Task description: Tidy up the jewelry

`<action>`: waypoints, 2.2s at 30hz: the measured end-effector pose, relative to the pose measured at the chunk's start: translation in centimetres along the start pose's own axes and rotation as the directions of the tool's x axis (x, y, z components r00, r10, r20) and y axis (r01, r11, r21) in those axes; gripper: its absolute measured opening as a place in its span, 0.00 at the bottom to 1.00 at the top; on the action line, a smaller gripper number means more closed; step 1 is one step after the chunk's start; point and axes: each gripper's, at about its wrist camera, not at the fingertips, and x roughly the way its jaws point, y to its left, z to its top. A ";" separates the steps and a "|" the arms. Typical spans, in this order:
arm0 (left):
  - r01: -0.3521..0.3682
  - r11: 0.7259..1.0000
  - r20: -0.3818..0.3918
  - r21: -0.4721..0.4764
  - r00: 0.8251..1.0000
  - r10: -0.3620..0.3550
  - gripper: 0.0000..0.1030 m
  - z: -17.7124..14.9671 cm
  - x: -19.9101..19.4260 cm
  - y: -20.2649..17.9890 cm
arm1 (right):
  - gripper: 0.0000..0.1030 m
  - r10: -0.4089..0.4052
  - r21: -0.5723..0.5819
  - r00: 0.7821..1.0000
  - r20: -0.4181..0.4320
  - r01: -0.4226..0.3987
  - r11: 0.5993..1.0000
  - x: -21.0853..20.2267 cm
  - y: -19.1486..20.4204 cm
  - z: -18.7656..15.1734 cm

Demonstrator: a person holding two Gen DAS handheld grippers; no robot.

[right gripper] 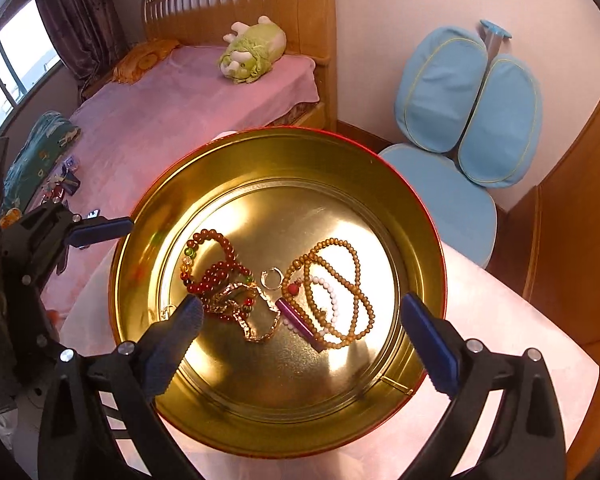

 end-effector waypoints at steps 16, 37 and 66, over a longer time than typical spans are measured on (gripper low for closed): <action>0.010 0.999 -0.033 -0.034 0.999 -0.011 0.89 -0.5 0.4 1.2 | 0.96 -0.022 -0.006 0.999 -0.024 0.022 1.000 0.6 -0.3 -0.5; 0.048 0.995 -0.021 -0.086 0.999 -0.049 0.89 -0.7 0.4 1.7 | 0.96 -0.011 -0.011 1.000 -0.026 0.010 1.000 0.2 -0.2 -0.9; 0.022 0.990 0.136 -0.141 0.991 -0.002 0.89 -1.3 -2.4 0.4 | 0.96 -0.054 -0.066 0.997 0.050 0.057 0.996 -2.1 1.7 -1.6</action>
